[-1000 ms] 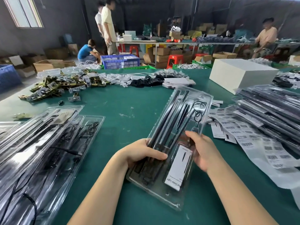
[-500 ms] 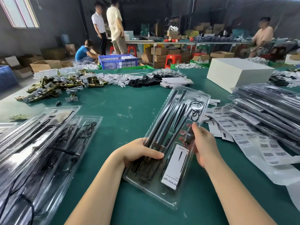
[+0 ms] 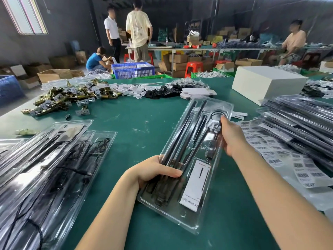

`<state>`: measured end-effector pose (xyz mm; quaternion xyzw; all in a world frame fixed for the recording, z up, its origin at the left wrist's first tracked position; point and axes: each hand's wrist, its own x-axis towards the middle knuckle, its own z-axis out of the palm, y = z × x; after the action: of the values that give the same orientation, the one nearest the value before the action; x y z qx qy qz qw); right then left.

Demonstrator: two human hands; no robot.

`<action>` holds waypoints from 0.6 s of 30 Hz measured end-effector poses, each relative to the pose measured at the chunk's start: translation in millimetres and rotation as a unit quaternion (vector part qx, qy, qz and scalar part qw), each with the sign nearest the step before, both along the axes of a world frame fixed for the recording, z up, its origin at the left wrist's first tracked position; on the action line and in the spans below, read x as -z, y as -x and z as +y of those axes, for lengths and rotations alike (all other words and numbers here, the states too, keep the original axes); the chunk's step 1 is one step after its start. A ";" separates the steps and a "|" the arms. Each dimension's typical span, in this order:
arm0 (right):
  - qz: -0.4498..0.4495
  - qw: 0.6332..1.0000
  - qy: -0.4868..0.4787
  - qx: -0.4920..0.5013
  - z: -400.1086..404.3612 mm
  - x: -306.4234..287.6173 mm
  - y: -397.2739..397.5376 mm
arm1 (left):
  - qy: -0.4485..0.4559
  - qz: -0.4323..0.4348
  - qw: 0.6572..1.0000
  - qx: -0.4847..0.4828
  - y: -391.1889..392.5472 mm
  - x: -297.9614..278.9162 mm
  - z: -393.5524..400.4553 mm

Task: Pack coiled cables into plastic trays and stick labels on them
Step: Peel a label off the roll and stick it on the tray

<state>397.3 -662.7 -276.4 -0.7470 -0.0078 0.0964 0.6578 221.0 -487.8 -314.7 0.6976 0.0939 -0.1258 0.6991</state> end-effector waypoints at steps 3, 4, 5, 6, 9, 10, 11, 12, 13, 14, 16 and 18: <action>-0.053 0.995 0.080 -0.001 7.0 -6.6 -19.0 | 0.017 -0.008 1.000 -0.010 -1.1 1.1 -0.3; -0.055 0.995 0.081 -0.013 9.5 -6.6 -23.1 | 0.020 -0.010 1.000 -0.012 -1.5 1.1 -0.3; -0.047 0.996 0.073 -0.025 12.4 -6.1 -26.3 | 0.022 -0.012 1.000 -0.015 -1.7 1.0 0.2; -0.035 0.996 0.068 -0.037 14.7 -6.2 -29.1 | 0.024 -0.015 0.999 -0.018 -1.9 1.5 1.1; 0.020 0.998 0.051 -0.044 20.0 -17.3 -38.0 | 0.027 -0.020 0.999 -0.024 -1.0 3.5 3.7; 0.035 0.998 0.028 -0.036 21.2 -23.7 -41.8 | 0.026 -0.019 0.999 -0.019 -0.9 3.8 3.9; 0.043 0.999 0.008 -0.023 21.6 -30.0 -46.0 | 0.022 -0.019 1.000 -0.013 -1.1 3.9 4.0; 0.042 0.999 0.002 -0.009 22.0 -34.9 -50.6 | 0.019 -0.018 1.000 -0.009 -1.4 4.3 3.9; 0.036 0.999 0.005 -0.002 22.2 -38.0 -55.0 | 0.021 -0.018 1.000 -0.007 -1.8 4.4 4.0; 0.029 1.000 0.003 -0.004 23.0 -39.4 -58.9 | 0.026 -0.017 1.000 -0.006 -2.3 4.7 4.3; 0.026 0.999 -0.019 -0.017 23.2 -39.5 -64.2 | 0.031 -0.014 0.999 -0.004 -2.9 5.1 4.6; 0.046 0.998 -0.028 -0.027 24.6 -39.7 -67.9 | 0.032 -0.012 0.999 -0.006 -3.2 5.2 5.2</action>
<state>465.2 -638.1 -236.7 -0.7225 -0.0005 0.1488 0.6751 224.2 -482.6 -319.9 0.6762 0.0851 -0.1161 0.7226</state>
